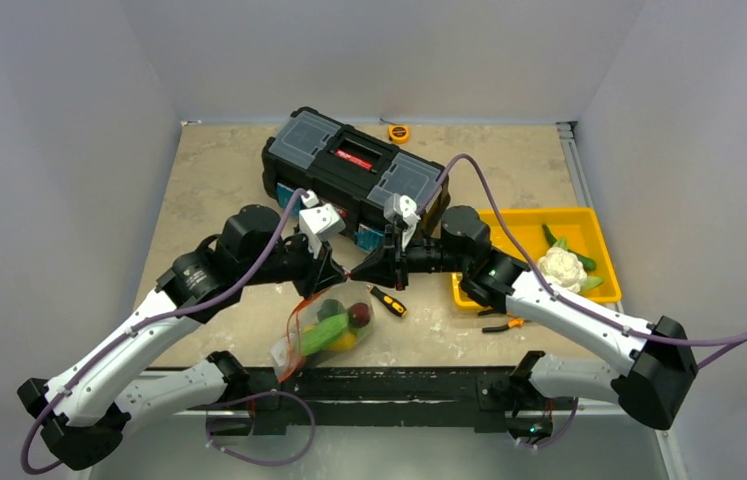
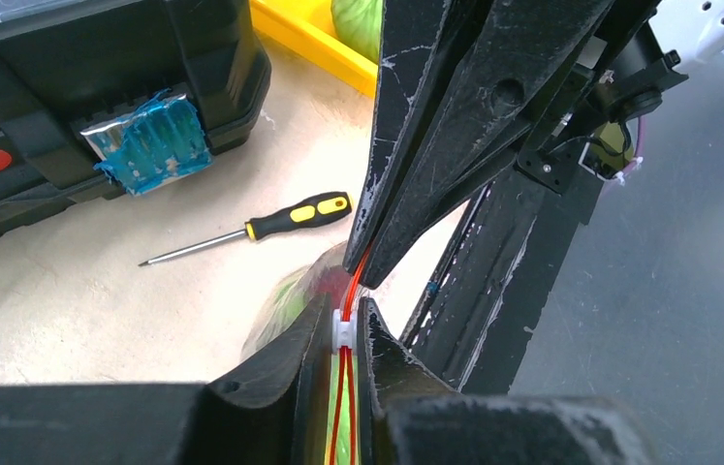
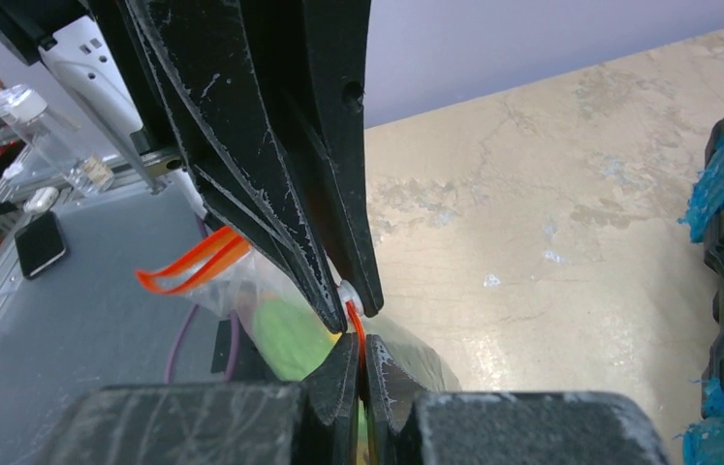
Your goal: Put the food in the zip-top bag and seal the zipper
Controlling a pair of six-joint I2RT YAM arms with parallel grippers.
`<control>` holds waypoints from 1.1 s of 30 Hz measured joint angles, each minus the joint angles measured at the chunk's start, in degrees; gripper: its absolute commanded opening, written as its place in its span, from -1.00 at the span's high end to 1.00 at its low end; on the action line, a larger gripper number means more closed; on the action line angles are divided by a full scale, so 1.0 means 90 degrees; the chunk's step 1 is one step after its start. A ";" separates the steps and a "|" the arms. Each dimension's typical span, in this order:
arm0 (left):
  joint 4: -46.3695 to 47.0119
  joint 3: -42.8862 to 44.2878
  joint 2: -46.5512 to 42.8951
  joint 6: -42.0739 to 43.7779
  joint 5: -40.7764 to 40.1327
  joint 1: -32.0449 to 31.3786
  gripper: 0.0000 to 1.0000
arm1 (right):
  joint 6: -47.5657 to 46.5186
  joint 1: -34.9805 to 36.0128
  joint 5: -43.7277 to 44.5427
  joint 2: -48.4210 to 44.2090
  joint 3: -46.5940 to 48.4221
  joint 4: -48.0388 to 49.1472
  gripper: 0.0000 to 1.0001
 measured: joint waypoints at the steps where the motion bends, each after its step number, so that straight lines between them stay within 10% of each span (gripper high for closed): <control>1: -0.0010 0.0000 -0.0002 0.0000 0.0000 -0.0002 1.00 | 0.0058 0.0015 0.0095 -0.0041 -0.0044 0.0027 1.00; 33: -0.1688 -0.0240 -0.1608 -0.0097 -0.0862 0.0000 1.00 | 0.1528 0.0544 0.5391 -0.1358 -0.0930 -0.0364 1.00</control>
